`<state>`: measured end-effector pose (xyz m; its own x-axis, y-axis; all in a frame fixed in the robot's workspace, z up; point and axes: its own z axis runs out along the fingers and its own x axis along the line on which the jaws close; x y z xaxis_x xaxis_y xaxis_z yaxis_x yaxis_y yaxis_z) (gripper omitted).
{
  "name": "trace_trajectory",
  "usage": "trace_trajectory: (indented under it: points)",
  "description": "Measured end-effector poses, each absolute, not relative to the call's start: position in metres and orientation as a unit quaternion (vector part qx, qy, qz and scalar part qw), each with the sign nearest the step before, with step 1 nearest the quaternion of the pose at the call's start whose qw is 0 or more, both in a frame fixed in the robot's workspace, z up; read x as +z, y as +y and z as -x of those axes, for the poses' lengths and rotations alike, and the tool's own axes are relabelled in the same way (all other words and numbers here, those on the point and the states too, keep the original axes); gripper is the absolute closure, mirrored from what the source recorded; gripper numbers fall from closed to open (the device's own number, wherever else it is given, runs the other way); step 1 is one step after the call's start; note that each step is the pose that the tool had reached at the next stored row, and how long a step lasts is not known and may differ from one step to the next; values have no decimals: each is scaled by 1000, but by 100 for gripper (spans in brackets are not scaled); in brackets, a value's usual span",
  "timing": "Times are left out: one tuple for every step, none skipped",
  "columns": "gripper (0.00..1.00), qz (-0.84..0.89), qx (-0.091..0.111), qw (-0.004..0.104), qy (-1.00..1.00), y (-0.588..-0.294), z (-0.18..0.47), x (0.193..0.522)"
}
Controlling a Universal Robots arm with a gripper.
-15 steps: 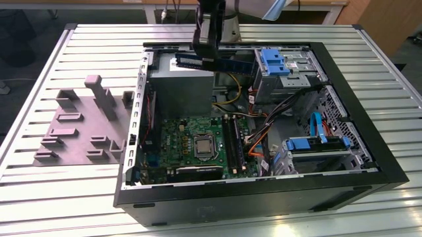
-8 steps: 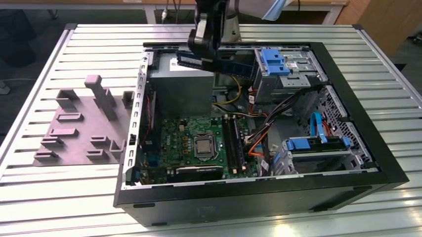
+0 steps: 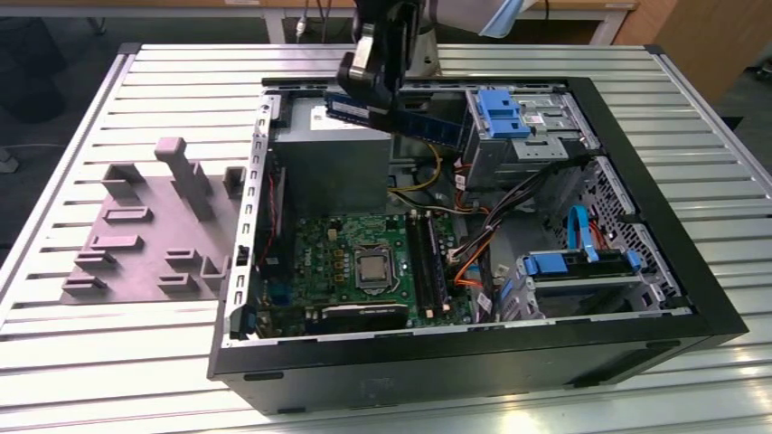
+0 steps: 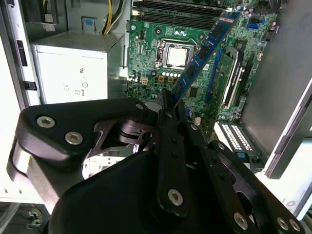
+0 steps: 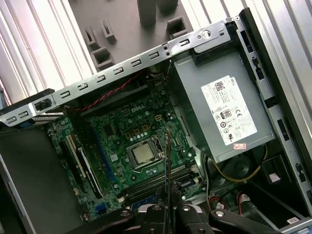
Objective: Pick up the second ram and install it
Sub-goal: 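Insert the second ram into the second slot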
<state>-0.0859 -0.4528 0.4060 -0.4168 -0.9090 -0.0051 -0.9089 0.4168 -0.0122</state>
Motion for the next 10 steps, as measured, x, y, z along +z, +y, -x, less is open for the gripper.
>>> trace_trajectory:
  points:
    - [86,538,-4,5,843,-453,86,406]
    - [86,537,-4,5,844,-453,86,406]
    - [86,533,-4,5,846,-453,86,406]
    - [86,527,-4,5,850,-453,86,406]
    - [86,519,-4,5,855,-453,86,406]
    - [86,512,-4,5,859,-453,86,406]
    - [86,504,-4,5,864,-453,86,406]
    - [86,495,-4,5,869,-453,86,406]
    - [86,487,-4,5,873,-453,86,406]
    - [86,480,-4,5,877,-453,86,406]
